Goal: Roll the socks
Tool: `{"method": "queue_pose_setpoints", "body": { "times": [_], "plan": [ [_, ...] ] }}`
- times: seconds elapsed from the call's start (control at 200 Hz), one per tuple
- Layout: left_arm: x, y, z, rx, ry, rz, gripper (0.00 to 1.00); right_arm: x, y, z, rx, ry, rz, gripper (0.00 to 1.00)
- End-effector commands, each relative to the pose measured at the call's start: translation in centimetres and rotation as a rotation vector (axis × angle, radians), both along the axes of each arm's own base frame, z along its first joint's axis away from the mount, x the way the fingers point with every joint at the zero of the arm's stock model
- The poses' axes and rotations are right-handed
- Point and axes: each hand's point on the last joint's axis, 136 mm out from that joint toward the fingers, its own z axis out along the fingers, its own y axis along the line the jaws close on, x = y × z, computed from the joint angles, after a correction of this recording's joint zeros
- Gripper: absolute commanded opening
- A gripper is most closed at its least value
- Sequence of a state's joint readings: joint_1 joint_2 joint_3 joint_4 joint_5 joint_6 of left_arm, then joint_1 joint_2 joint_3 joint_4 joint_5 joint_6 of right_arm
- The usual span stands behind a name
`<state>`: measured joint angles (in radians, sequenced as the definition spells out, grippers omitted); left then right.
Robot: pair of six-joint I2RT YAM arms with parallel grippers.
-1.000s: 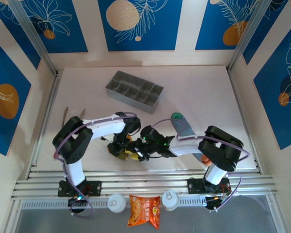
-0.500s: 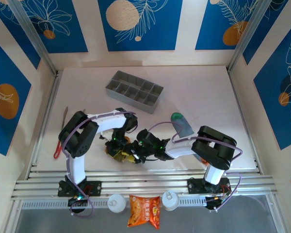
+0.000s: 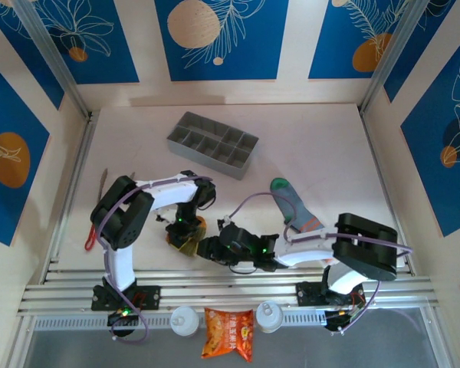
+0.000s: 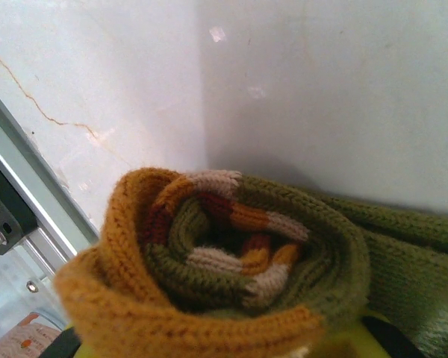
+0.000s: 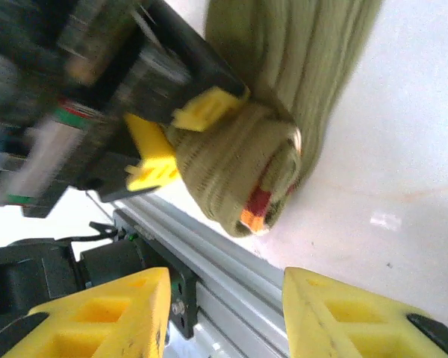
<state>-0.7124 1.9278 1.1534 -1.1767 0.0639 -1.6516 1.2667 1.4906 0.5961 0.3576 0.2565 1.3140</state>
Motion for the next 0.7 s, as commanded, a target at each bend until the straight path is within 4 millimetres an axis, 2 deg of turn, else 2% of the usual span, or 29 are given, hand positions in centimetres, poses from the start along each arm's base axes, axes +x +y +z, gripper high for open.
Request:
{"method": "queue_pose_setpoints", "body": {
  "times": [0.0, 0.165, 0.365, 0.545, 0.695],
  "plan": [
    [3.7, -4.8, -8.5, -0.187, -0.148, 0.050, 0.00, -0.1, -0.6, 0.8, -0.138, -0.266, 0.127, 0.43],
    [3.6, -5.1, -8.8, -0.184, -0.119, 0.048, 0.00, -1.2, 1.4, 2.6, -0.180, -0.624, 0.298, 0.47],
    [3.3, -4.7, -8.8, -0.174, -0.096, 0.041, 0.00, -1.2, 2.5, 1.1, -0.421, -0.986, 0.548, 0.52],
    [3.2, -4.4, -8.8, -0.171, -0.094, 0.038, 0.00, 0.6, 2.4, -1.1, -0.507, -1.064, 0.643, 0.55],
    [3.3, -4.4, -8.7, -0.173, -0.102, 0.041, 0.00, 1.9, 3.0, -1.1, -0.492, -1.089, 0.668, 0.55]
  ]
}}
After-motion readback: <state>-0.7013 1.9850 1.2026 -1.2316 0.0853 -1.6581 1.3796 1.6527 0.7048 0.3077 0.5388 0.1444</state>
